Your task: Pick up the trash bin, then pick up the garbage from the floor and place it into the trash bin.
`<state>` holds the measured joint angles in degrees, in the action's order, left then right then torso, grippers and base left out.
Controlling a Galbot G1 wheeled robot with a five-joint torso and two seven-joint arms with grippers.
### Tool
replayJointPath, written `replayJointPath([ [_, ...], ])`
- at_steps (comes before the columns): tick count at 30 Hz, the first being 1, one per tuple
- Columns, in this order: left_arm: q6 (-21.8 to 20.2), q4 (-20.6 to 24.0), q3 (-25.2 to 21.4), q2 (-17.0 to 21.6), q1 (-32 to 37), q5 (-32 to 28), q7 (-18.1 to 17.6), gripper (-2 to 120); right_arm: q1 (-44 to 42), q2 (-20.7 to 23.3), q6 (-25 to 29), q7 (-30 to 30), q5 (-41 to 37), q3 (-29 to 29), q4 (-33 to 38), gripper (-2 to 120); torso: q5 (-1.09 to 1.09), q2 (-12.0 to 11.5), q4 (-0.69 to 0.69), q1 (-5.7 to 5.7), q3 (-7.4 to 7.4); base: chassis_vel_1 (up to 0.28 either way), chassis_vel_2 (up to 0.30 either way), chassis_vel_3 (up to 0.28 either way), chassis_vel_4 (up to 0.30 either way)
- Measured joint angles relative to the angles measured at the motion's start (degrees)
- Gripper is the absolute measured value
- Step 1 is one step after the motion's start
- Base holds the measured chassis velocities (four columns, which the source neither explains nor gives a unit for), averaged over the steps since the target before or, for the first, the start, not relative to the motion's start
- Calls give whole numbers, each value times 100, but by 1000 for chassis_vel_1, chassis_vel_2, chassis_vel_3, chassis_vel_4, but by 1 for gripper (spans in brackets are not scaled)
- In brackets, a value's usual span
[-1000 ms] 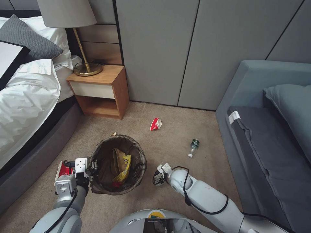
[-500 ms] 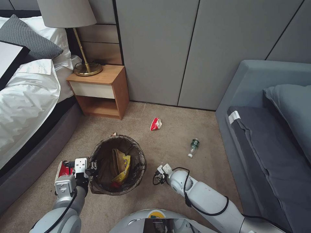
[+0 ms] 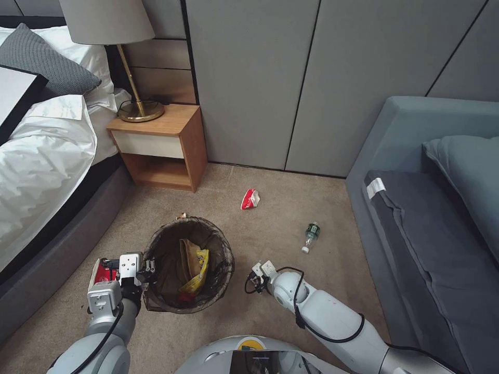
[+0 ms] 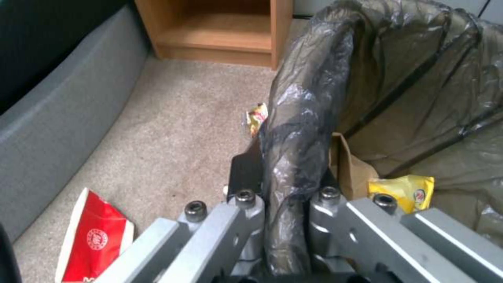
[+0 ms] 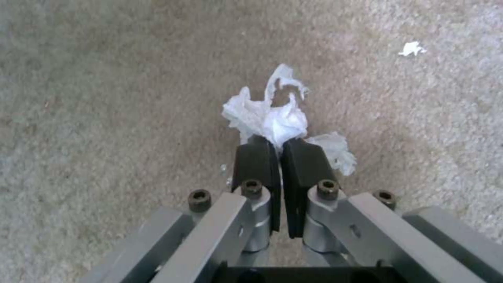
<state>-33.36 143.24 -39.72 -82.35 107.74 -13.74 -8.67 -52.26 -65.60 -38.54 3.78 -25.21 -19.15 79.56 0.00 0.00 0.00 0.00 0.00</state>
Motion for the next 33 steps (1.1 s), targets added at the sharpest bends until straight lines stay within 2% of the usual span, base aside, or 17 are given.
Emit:
replayJointPath([
  [1, 0, 0, 0, 0, 2, 0, -1, 5, 2, -16, 6, -7, 1, 15, -13, 0, 0, 0, 0, 0, 0, 0, 0, 0, 0],
  [9, -1, 0, -8, 21, 11, -1, -2, 5, -62, -99, 82, -29, 33, 171, -38, 0, 0, 0, 0, 0, 0, 0, 0, 0, 0],
  [16, -4, 0, 8, 67, -15, -28, -2, 5, -400, 15, 246, -24, 299, 739, 374, 0, 0, 0, 0, 0, 0, 0, 0, 0, 0],
  [20, -4, 0, 54, 61, -75, -28, 0, 5, -711, 86, 460, 71, 547, 1149, 860, 0, 1, 0, -2, 0, 0, 0, 0, 0, 0],
  [23, -5, 0, 86, 66, -130, -32, 9, 5, -1157, 216, 1006, 299, 944, 1615, 1574, 0, 0, 0, 1, 0, 0, 0, 0, 0, 0],
  [25, -5, 0, 80, 73, -139, -40, 8, 5, -1228, 223, 1079, 304, 991, 1690, 1683, 0, 0, 0, 0, 0, 0, 0, 0, 0, 0],
  [26, -10, 0, 59, 96, -162, -72, -3, 5, -1445, 205, 1245, 312, 1055, 1939, 2036, 0, -2, 0, 0, 0, 0, 0, 0, 0, 0],
  [33, -39, 0, 14, 245, -235, -126, -49, 5, -2025, 195, 1522, 426, 1044, 2638, 3303, 0, 1, 1, -1, 0, 0, 0, 0, 0, 0],
])
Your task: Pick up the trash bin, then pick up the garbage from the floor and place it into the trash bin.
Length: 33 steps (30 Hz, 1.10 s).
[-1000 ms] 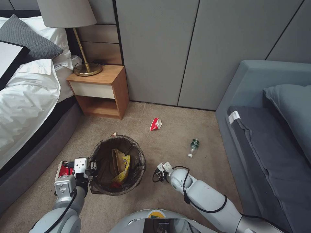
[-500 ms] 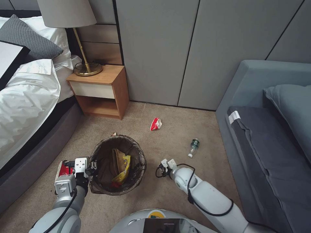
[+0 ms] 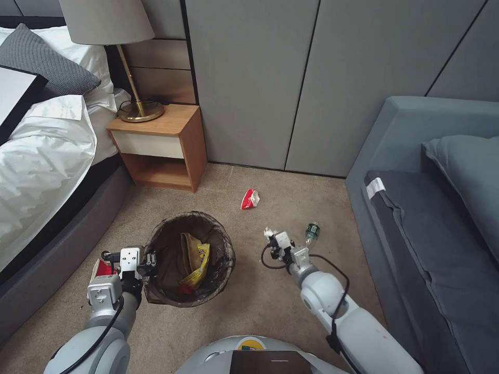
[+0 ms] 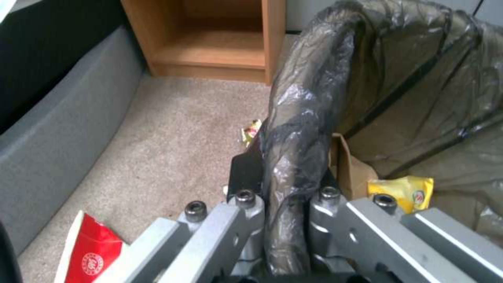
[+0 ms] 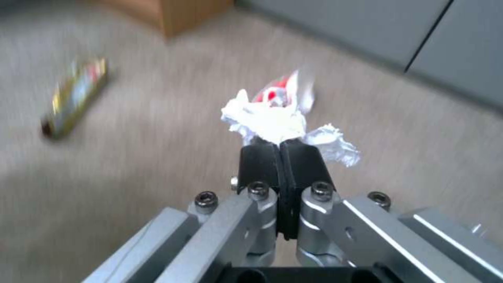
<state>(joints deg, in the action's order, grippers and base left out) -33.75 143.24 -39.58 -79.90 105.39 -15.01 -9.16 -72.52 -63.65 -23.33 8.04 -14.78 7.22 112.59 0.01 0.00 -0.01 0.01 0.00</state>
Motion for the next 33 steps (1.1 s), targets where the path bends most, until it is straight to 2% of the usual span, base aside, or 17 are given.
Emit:
replayJointPath([
  [6, -21, 0, 10, 40, 0, 6, 14, 5, -8, 35, 69, 19, -381, 266, 705, 0, -2, 0, 2, 0, 0, 0, 0, 0, 0],
  [10, -73, 0, 35, 81, 5, 16, 28, 5, 116, 398, 179, -401, -991, 385, 1439, 0, -1, 0, 1, 0, 0, 0, 0, 0, 0],
  [14, -103, 0, 53, 92, 14, 23, 45, 5, 264, 624, 190, -548, -1280, 322, 1721, 0, -1, 0, 1, 0, 0, 0, 0, 0, 0],
  [26, -149, 0, 100, 163, 13, 128, 122, 5, 1198, 1461, 70, -1533, -1822, -322, 2290, 0, -1, 0, 1, 0, 0, 0, 0, 0, 0],
  [33, -157, 0, 130, 141, -17, 192, 135, 5, 1565, 1741, 39, -1699, -1821, -896, 2468, 0, -1, 0, 0, 0, 0, 0, 0, 0, 0],
])
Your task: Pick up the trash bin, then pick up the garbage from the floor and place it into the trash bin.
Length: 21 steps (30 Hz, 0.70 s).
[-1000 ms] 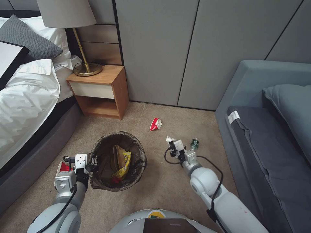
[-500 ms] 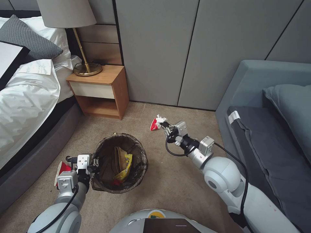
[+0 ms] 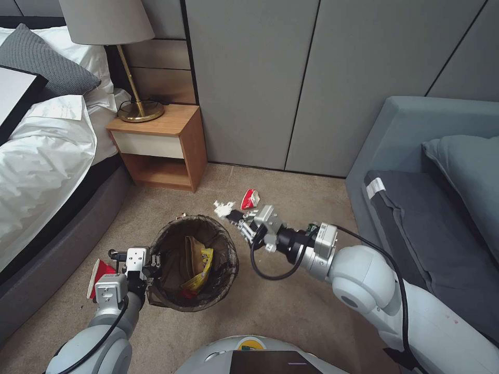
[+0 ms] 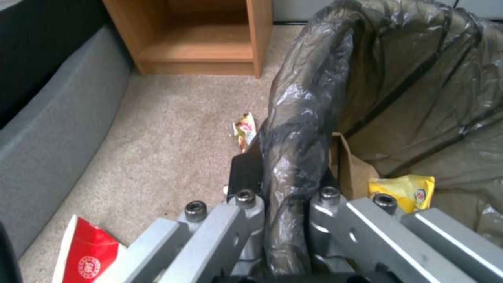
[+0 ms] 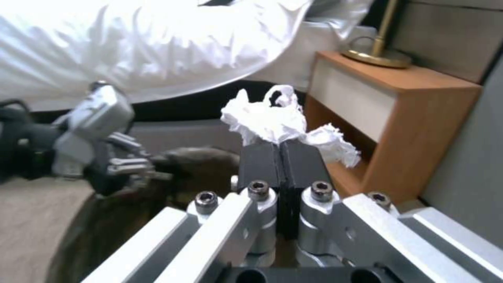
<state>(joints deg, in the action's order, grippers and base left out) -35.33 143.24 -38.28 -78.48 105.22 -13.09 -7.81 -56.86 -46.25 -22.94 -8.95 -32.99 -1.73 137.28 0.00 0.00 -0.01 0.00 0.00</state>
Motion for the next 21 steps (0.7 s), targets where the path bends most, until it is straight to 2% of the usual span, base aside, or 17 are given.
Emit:
replayJointPath([
  [13, -4, 0, 101, -23, -13, 138, 74, 5, 632, 125, -254, 193, -2, -1112, 93, 0, 0, 0, 1, 0, 0, 0, 0, 0, 0],
  [21, -2, 0, 123, -50, -5, 172, 98, 5, 1125, 27, -328, 426, 11, -1833, -74, 0, 0, -1, 2, 0, 0, 0, 0, 0, 0],
])
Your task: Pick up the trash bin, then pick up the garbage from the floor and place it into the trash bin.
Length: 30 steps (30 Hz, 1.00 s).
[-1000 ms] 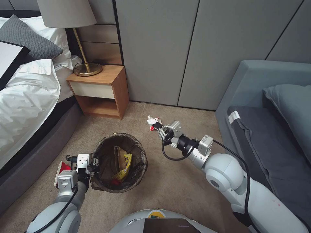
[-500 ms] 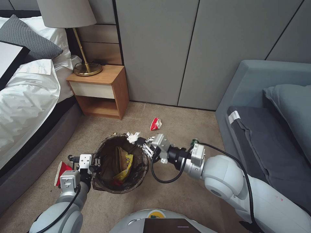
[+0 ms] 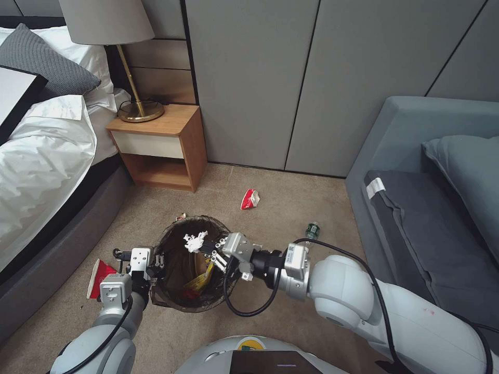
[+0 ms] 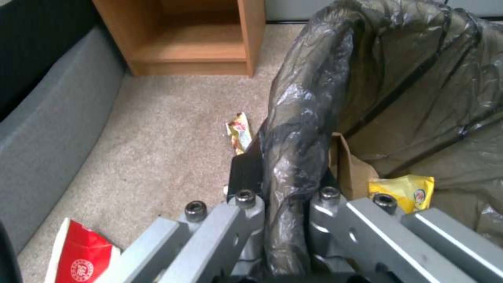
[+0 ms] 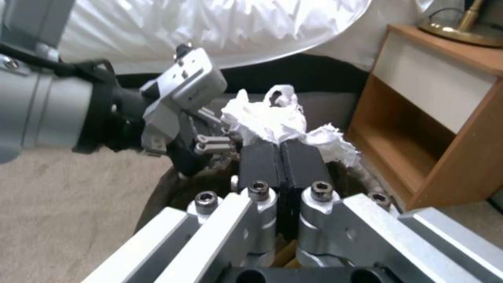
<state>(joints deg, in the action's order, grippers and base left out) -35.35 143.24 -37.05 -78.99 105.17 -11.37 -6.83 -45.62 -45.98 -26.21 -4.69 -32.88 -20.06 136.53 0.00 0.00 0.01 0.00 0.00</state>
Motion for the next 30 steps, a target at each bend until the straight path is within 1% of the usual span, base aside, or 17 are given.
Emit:
replayJointPath([
  [1, 2, 0, 5, -6, 0, 6, 5, 5, 46, -9, -34, 26, 16, -69, -22, -1, 0, 0, -1, 0, 0, 0, 0, 0, 0],
  [3, 5, 0, 14, -14, 1, 16, 20, 5, 85, -10, -121, 55, 29, -107, -34, 6, 0, 0, -1, 0, 0, 0, 0, 0, 0],
  [4, 5, 0, 14, -14, 1, 16, 20, 5, 85, -10, -121, 55, 29, -107, -34, 6, 0, 0, -1, 0, 0, 0, 0, 0, 0],
  [5, 8, 0, 18, -21, 4, 22, 31, 5, 101, 0, -160, 92, 31, -127, -46, 12, 0, 0, -1, 0, 0, 0, 0, 0, 0],
  [7, 14, 0, 16, -45, 2, 26, 45, 5, 116, 24, -231, 170, 29, -129, -69, 21, 0, 0, -2, 0, 0, 0, 0, 0, 0],
  [8, 14, 0, 16, -45, 2, 26, 45, 5, 116, 24, -231, 170, 29, -129, -69, 21, 0, 0, -2, 0, 0, 0, 0, 0, 0],
  [12, 21, 0, 17, -79, -9, 35, 56, 5, 183, 22, -291, 248, 5, -165, -109, 40, 0, 0, -2, 0, 0, 0, 0, 0, 0],
  [13, 21, 0, 17, -79, -9, 35, 56, 5, 183, 22, -291, 248, 5, -165, -109, 40, 0, 0, -2, 0, 0, 0, 0, 0, 0],
  [16, 24, 0, 12, -80, -8, 35, 62, 5, 191, -28, -291, 360, 7, -181, -218, 54, 0, 0, -1, 0, 0, 0, 0, 0, 0],
  [17, 24, 0, 12, -80, -8, 35, 62, 5, 191, -28, -291, 360, 7, -181, -218, 54, 0, 0, -1, 0, 0, 0, 0, 0, 0],
  [18, 24, 0, 9, -78, -8, 35, 63, 5, 190, -35, -291, 376, 6, -182, -227, 57, 0, 0, -1, 0, 0, 0, 0, 0, 0],
  [20, 27, 0, -1, -70, -7, 22, 71, 5, 189, -50, -299, 402, -2, -181, -237, 68, 0, 0, -1, 0, 0, 0, 0, 0, 0],
  [21, 27, 0, -1, -70, -7, 22, 71, 5, 189, -50, -299, 402, -2, -181, -237, 68, 0, 0, -1, 0, 0, 0, 0, 0, 0],
  [24, 30, 0, -4, -65, -14, -12, 87, 5, 200, -68, -304, 420, -2, -205, -246, 82, 0, 0, -1, 0, 0, 0, 0, 0, 0],
  [25, 30, 0, -4, -65, -14, -12, 87, 5, 200, -68, -304, 420, -2, -205, -246, 82, 0, 0, -1, 0, 0, 0, 0, 0, 0],
  [28, 32, 0, 0, -71, -25, -15, 99, 5, 229, -85, -307, 454, -5, -219, -253, 96, 0, 0, -1, 0, 0, 0, 0, 0, 0],
  [30, 33, 0, 0, -71, -28, -16, 100, 5, 240, -86, -307, 458, -7, -219, -260, 99, 0, 0, -1, 0, 0, 0, 0, 0, 0],
])
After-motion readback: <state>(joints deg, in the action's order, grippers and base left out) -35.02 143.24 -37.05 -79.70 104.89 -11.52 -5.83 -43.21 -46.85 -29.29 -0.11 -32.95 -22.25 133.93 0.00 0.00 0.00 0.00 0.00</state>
